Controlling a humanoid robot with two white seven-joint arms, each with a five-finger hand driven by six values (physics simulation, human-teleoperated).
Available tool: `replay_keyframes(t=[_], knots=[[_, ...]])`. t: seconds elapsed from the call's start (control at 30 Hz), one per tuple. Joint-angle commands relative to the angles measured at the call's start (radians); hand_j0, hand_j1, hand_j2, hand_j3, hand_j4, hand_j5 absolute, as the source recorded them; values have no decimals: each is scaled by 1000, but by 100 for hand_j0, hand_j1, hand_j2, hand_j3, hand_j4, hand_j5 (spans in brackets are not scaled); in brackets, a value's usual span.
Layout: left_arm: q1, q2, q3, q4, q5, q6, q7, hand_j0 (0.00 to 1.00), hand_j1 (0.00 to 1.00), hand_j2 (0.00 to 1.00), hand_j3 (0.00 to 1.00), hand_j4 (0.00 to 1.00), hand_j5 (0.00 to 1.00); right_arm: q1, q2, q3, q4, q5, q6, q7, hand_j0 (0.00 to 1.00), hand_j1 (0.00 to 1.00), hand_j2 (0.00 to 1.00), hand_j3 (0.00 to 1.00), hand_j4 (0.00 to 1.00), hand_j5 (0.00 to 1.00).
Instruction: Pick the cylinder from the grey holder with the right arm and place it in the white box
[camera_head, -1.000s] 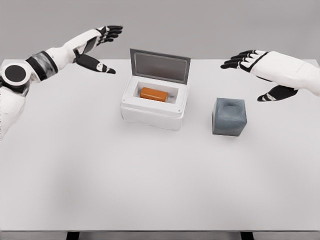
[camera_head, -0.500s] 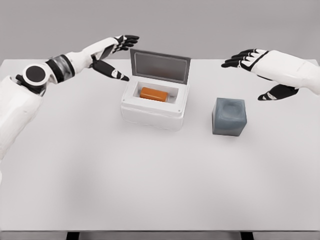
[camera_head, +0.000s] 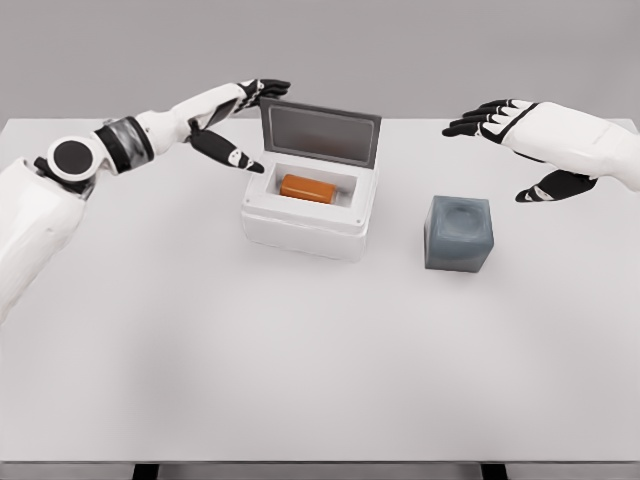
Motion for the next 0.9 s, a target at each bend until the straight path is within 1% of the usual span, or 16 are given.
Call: replay_keyframes(t=[0.0,0.07,0.13,0.2,0.27,0.33,0.43,0.5,0.57,0.67,0.73,0.8,0.83,0.87], knots=[[2,20,2,-31,9,-11,-2,100,100,100,100,100,100,0,2,0,0,-4,2,-1,100,100,100,100,100,100],[2,48,4,-61,12,-11,-2,100,100,100,100,100,100,0,4,2,0,-4,2,-1,100,100,100,100,100,100],[5,49,4,-68,12,-17,-2,100,100,100,100,100,100,0,4,2,0,-4,2,-1,100,100,100,100,100,100],[9,51,4,-68,10,-54,-2,100,100,100,100,100,100,0,1,2,0,-4,2,-1,100,100,100,100,100,100],[14,89,4,-76,10,-79,-2,100,100,100,100,100,100,0,-3,2,0,-4,2,-1,100,100,100,100,100,100],[34,94,4,-107,10,-91,-1,100,100,100,100,100,100,0,-3,2,0,-4,2,-1,100,100,100,100,100,100],[48,121,4,-113,10,-125,-1,100,100,100,100,100,100,0,1,2,0,-4,2,-1,100,100,100,100,100,100],[48,126,2,-119,9,-128,-1,100,100,100,100,100,100,0,1,2,0,-4,3,-1,100,100,100,100,100,100],[48,150,4,-139,10,-134,-1,100,100,100,100,100,100,0,-1,2,0,-4,2,-1,100,100,100,100,100,100],[48,199,9,-182,13,-134,-1,100,100,100,100,100,100,0,2,2,0,-4,2,-1,100,100,100,100,100,100],[51,281,9,-251,61,-134,1,100,100,100,100,100,100,0,-1,2,0,-4,2,-1,100,100,100,100,100,100],[87,354,10,-308,67,-190,2,100,100,100,100,100,100,0,2,2,0,-4,2,-1,100,100,100,100,100,100],[115,385,12,-318,65,-228,2,100,100,100,100,100,100,2,2,2,0,-4,2,-1,100,100,100,100,100,100],[129,407,15,-318,67,-228,2,100,100,100,100,100,100,2,2,2,0,-4,2,-1,100,100,100,100,100,100]])
